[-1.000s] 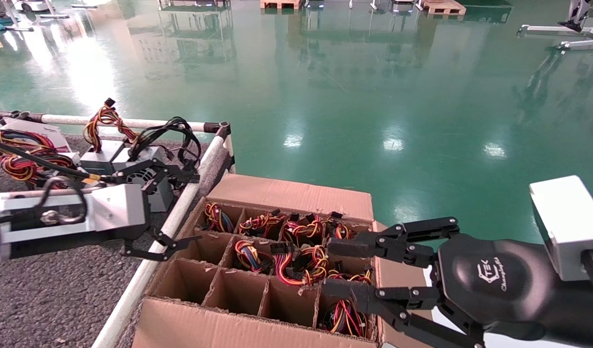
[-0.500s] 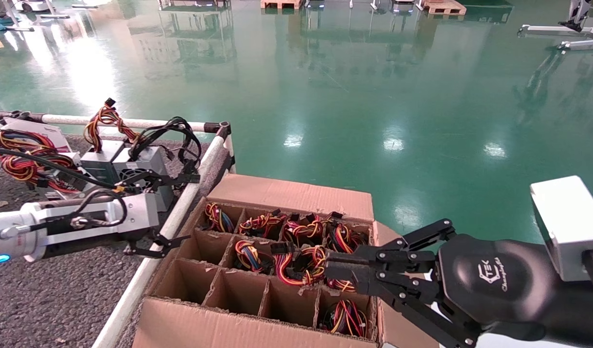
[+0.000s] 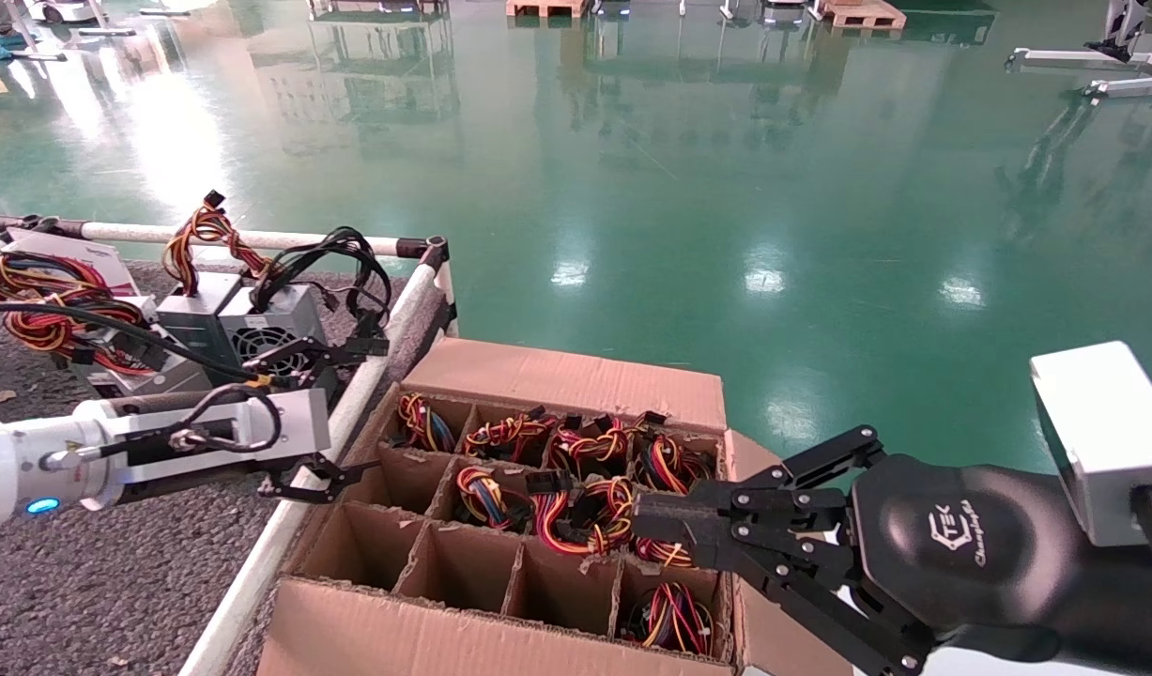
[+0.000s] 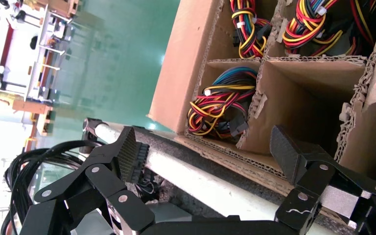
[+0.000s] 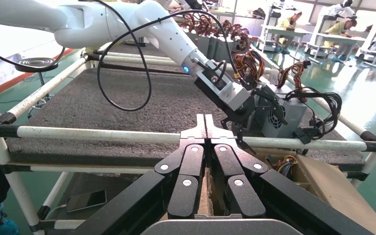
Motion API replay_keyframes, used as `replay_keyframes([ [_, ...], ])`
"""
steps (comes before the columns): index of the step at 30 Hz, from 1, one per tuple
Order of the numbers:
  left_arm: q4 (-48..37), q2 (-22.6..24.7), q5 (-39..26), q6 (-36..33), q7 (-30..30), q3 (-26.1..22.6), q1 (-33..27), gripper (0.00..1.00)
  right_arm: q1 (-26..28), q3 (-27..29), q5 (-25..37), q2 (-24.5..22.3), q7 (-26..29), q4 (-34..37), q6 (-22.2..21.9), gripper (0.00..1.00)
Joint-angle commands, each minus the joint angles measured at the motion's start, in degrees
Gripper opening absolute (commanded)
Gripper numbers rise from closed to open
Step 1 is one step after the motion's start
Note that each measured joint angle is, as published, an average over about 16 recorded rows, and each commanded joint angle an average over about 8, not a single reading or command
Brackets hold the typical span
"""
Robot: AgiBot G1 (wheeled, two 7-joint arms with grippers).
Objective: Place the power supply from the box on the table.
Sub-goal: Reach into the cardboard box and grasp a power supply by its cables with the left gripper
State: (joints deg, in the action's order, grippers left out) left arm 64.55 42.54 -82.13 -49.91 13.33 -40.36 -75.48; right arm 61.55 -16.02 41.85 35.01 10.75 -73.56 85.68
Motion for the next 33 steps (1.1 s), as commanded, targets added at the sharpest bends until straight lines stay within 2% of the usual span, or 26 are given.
replay_keyframes([
  [1, 0.0, 0.2, -0.1, 0.4, 0.4, -0.3, 0.0, 1.00, 0.0, 0.0, 0.0, 0.0, 0.0, 0.0, 0.0, 0.00],
  [11, -1.6, 1.4, -1.3, 0.7, 2.9, -1.9, -0.9, 1.00, 0.0, 0.0, 0.0, 0.0, 0.0, 0.0, 0.0, 0.00],
  [33, -10.2, 5.6, -2.5, -0.9, 8.9, -7.2, -7.7, 1.00, 0.0, 0.0, 0.0, 0.0, 0.0, 0.0, 0.0, 0.00],
])
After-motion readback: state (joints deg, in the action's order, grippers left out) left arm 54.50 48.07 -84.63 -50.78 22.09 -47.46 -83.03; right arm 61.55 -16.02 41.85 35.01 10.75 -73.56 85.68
